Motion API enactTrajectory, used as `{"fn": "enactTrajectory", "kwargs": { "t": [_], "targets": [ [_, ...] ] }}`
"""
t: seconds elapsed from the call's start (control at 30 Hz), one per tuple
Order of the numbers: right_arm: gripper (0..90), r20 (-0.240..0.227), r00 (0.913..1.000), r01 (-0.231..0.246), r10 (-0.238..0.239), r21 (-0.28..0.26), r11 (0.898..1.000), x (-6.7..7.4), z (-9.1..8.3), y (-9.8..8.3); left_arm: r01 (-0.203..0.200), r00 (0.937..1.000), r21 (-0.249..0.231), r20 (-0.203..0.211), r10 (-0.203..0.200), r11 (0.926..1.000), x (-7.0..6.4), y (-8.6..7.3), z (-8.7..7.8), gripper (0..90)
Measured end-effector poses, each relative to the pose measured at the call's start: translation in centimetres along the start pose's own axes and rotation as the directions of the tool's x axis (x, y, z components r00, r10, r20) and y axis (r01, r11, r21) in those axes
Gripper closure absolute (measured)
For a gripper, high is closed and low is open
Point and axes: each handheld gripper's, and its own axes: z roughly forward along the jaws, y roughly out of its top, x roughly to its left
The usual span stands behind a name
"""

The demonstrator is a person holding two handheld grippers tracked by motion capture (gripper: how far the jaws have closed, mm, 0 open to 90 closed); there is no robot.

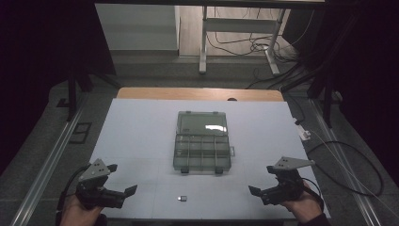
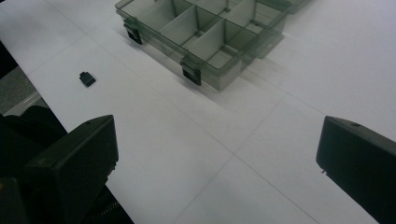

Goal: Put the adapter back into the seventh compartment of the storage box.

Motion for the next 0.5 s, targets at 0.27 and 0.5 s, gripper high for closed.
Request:
{"fn": "enactTrajectory", "kwargs": {
  "t": [0.27, 0.5],
  "targets": [
    [0.0, -0.036, 0.9989, 0.03, -0.029, 0.021, 0.999, 0.7, 1.5, 0.9, 0.008, 0.9997, -0.003, 0.024, -0.008, 1.0, 0.2, 0.0, 0.0, 0.7],
    [0.0, -0.07, 0.9946, 0.08, -0.077, 0.041, 0.996, 1.7, 3.3, 1.8, 0.006, 0.9994, -0.004, 0.035, -0.006, 1.0, 0.2, 0.0, 0.0, 0.9]
  ]
}}
